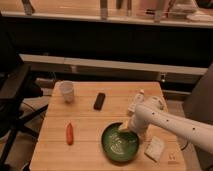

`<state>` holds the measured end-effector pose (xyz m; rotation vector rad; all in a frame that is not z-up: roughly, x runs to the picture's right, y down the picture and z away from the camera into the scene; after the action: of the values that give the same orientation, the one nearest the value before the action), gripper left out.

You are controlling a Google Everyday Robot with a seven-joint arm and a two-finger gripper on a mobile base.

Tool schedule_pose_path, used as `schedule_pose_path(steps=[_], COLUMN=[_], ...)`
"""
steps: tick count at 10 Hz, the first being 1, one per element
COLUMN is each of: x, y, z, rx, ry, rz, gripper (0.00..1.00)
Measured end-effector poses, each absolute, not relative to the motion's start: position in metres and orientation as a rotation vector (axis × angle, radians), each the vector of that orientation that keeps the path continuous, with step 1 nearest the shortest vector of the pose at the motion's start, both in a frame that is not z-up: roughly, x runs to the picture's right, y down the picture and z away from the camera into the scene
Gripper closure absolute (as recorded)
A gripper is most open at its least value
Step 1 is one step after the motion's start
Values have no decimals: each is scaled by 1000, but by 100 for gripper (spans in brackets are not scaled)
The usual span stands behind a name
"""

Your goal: Drag the ceramic bowl in a circle

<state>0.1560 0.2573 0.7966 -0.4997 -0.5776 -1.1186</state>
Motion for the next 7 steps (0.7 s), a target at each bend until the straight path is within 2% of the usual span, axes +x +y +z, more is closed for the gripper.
schedule_pose_path(steps=[7], x=[161], y=[258], z=[800], rx=[-516], ry=[-585], rz=[-1111], gripper=[20])
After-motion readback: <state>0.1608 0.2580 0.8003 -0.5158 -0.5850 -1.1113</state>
